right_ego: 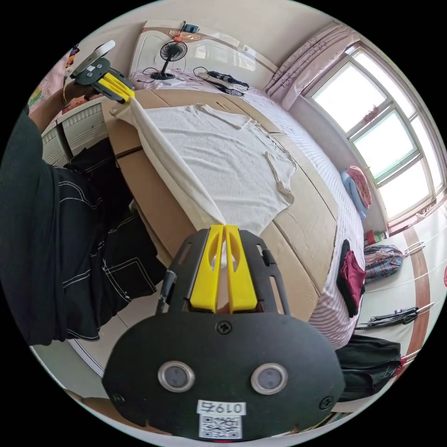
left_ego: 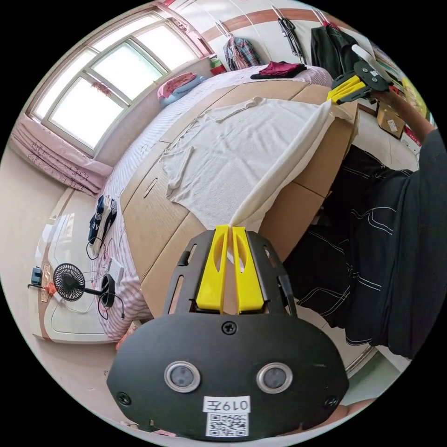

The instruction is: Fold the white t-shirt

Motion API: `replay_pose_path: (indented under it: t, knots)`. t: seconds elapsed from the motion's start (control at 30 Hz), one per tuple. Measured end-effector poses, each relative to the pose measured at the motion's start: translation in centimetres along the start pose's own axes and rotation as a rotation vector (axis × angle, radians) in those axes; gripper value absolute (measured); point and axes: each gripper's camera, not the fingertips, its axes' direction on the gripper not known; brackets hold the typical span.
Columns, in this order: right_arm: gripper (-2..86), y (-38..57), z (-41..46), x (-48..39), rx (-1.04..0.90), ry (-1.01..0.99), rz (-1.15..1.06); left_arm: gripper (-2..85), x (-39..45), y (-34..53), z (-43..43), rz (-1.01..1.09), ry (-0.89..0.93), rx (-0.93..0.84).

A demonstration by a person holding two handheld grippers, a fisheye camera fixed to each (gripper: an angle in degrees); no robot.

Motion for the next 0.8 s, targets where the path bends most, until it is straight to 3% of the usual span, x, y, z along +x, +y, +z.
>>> replay_pose_path:
  t: [0.23,0.43,0.8]
  knots:
    - [-1.0,-6.0,-6.6,5.6,0.050,0.219,0.058,0.5,-4.9,-4.9,-1.2,-0.022,-0.152,0.112]
    - [-1.0,-14.3,-9.6,14.2,0.077,0.343,-0.040,0.5,-12.9,-12.2,-0.3,-0.006,-0.248,0.180]
    - [-0.9,-30.1,-10.5,35.4,0.054,0.182,-0.125,0.5,-30.0,-28.4,8.9,0.067,-0.180,0.021]
